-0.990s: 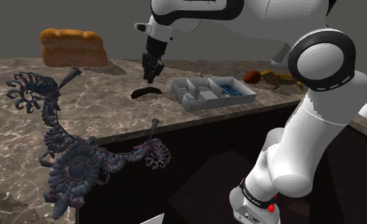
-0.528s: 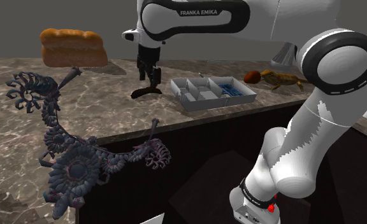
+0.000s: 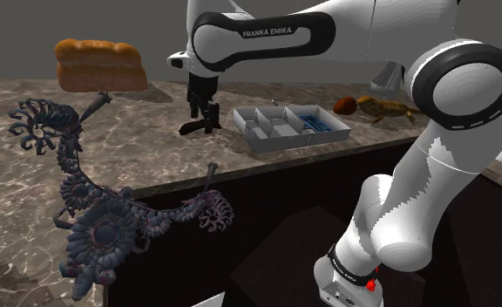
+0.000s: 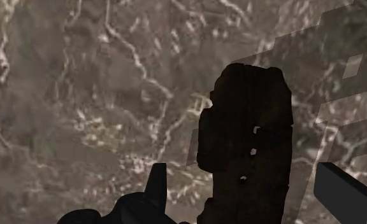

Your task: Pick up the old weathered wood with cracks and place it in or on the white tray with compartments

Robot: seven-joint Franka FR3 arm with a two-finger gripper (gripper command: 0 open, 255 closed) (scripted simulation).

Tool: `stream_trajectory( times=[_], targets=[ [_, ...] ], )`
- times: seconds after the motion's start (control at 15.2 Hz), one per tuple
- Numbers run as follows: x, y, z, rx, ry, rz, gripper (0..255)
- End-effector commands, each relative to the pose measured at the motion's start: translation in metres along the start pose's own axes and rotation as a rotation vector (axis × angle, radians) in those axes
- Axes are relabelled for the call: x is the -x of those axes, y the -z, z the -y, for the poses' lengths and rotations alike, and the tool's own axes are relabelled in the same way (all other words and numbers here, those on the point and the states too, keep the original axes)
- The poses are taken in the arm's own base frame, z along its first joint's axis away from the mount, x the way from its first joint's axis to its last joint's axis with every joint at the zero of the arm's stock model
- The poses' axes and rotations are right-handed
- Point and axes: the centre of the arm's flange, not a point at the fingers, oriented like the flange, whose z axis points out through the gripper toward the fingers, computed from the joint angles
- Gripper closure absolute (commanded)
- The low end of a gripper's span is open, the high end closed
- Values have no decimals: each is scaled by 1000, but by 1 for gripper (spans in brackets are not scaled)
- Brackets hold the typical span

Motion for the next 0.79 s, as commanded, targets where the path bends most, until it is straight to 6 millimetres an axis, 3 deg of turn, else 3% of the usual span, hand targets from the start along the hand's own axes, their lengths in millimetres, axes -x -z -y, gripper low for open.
stream_trajectory(
  times=[0.0,0.2,0.26,0.73],
  targets=[
    [0,0,0,0,0,0,0],
    [0,0,0,0,0,0,0],
    [0,0,0,0,0,0,255],
    [0,0,0,0,0,0,255]
  ],
)
